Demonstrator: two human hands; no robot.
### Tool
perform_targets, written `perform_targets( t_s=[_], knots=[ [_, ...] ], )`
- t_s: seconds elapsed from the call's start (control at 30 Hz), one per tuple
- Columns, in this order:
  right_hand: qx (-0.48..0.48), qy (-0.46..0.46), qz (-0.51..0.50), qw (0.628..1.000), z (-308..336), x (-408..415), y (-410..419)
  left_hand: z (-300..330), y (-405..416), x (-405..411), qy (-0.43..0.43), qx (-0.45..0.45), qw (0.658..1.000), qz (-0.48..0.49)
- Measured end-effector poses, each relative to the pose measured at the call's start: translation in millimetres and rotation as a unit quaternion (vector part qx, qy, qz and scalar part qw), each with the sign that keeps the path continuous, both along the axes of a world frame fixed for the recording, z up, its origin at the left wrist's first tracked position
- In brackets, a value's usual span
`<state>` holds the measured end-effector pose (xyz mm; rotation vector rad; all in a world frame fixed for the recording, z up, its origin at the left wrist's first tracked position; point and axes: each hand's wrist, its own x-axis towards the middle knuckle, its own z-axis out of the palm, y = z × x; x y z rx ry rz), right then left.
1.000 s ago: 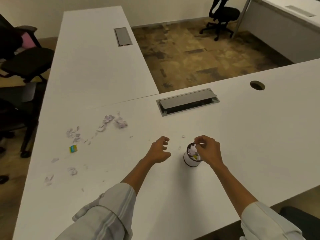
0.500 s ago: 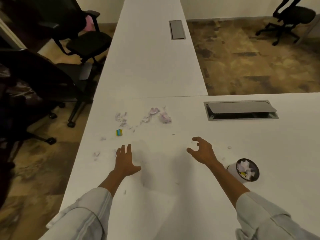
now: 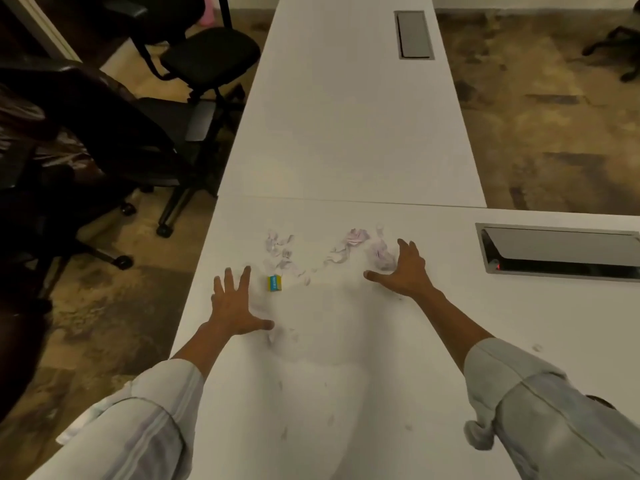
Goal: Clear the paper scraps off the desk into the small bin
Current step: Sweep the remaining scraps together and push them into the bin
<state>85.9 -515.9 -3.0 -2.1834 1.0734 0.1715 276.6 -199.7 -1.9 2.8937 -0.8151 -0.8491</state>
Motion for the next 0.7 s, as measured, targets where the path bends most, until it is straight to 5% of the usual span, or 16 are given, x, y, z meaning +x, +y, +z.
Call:
perform_targets(
  t_s=[0.3,0.7],
  knots=[
    [-0.029,0.044,0.004,0.999,-35.8,85.6,2.6,-20.8,-67.0,73.6,-0.006,0.027,0.984,-0.174],
    [-0.216,0.071,0.214,0.95,-58.5,82.3,83.8,-29.7,-77.7,57.6,0.035,0.055,0.954,-0.294]
  ],
)
